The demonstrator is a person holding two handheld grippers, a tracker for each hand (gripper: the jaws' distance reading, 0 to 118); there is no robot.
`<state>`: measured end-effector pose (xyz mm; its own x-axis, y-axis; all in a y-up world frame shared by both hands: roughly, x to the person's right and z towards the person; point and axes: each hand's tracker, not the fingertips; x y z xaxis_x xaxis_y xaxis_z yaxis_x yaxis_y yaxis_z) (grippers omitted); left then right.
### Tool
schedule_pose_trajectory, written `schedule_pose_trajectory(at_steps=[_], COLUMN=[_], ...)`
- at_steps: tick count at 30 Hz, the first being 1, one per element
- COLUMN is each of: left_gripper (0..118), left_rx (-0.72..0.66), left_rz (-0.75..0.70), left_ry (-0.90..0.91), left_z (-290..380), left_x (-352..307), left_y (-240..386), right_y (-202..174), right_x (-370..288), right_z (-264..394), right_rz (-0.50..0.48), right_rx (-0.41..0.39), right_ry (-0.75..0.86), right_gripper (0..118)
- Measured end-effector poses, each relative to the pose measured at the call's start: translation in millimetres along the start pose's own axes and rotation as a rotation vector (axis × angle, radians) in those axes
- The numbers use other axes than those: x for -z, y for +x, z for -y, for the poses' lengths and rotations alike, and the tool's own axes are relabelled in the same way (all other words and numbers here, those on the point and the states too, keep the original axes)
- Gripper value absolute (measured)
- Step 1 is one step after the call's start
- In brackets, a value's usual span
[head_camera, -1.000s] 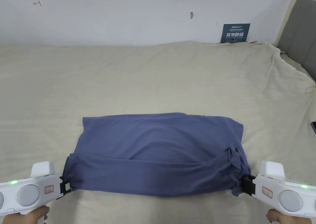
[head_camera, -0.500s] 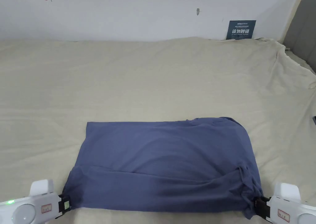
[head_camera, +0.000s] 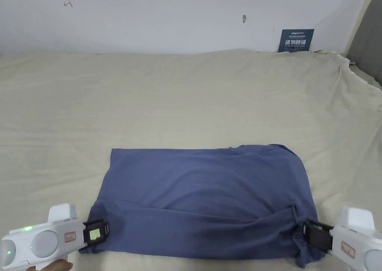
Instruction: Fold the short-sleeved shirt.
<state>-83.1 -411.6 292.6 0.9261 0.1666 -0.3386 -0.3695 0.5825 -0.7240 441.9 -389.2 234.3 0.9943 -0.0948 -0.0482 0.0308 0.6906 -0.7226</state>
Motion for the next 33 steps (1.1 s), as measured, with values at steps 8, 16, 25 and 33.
schedule_pose_trajectory(at_steps=[8,16,25,33], left_gripper=[91,67,0,0], left_rx=[0.053,0.14,0.209,0.191], left_rz=[0.015,-0.038,0.011,0.083], left_ry=[0.369,0.662,0.66,0.499], left_z=[-58.2,-55.4,-54.6,-105.3], left_x=[-77.6,-93.0,-80.2,-30.8], left_y=[53.1,84.4,90.2,85.7], right_y=[-29.7,-54.2,-58.1,-59.9], right_x=[-69.0,-80.9,-69.4,-41.1], right_z=[-67.7,-68.3,-70.5,-88.1], right_rz=[-0.033,0.007,0.018,0.013], right_rx=[-0.058,-0.115,-0.124,-0.141], right_ry=[0.345,0.526,0.567,0.541], right_gripper=[83,62,0,0])
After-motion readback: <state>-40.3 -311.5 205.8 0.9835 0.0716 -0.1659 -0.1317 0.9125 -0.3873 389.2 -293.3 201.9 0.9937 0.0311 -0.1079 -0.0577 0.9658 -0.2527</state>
